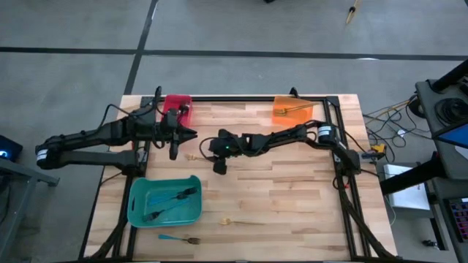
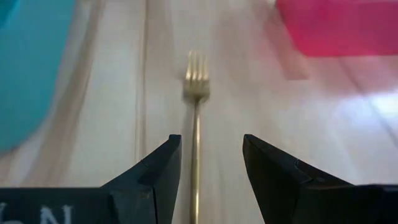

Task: Sort silverware by color (type)
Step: Put the gold fork into the orange bin

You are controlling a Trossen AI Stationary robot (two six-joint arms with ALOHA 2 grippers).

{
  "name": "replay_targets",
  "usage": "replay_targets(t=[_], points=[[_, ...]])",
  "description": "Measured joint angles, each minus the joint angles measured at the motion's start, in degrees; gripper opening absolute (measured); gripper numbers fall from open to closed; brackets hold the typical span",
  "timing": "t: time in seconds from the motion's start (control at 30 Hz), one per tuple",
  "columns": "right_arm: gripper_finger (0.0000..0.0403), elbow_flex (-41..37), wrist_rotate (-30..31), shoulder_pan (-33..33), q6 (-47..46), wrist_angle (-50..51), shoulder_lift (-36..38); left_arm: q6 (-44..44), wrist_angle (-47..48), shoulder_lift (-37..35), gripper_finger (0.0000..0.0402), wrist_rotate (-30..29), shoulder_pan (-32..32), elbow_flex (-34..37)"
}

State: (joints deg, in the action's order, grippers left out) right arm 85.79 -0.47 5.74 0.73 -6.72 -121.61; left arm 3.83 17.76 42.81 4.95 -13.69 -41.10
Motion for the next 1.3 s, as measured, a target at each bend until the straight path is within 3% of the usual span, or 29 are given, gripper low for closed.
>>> replay_targets(t=[0.5, 0.73, 0.97, 1.3], points=[[0.0155, 0.22, -0.03, -0.6, 1.64, -3.58, -6.6, -4.12, -2.81, 0.26, 0.0037, -0.01, 0.0, 0.02], [0.0109, 0.36, -0.63, -0.51, 2.41, -5.62, -8.47, -4.91, -5.2, 0.92, 0.0037, -0.02, 0.0, 0.02], [0.0023, 0.29, -0.65, -0.33, 5.45, -5.5, -8.54, -6.33, -6.26, 2.19, 0.0037, -0.02, 0.0, 0.02], [0.0015, 0.07, -1.94, -0.44, 6.02, -1.08, -6.22, -6.33, -6.68, 3.02, 0.0037, -0.02, 0.0, 0.02]])
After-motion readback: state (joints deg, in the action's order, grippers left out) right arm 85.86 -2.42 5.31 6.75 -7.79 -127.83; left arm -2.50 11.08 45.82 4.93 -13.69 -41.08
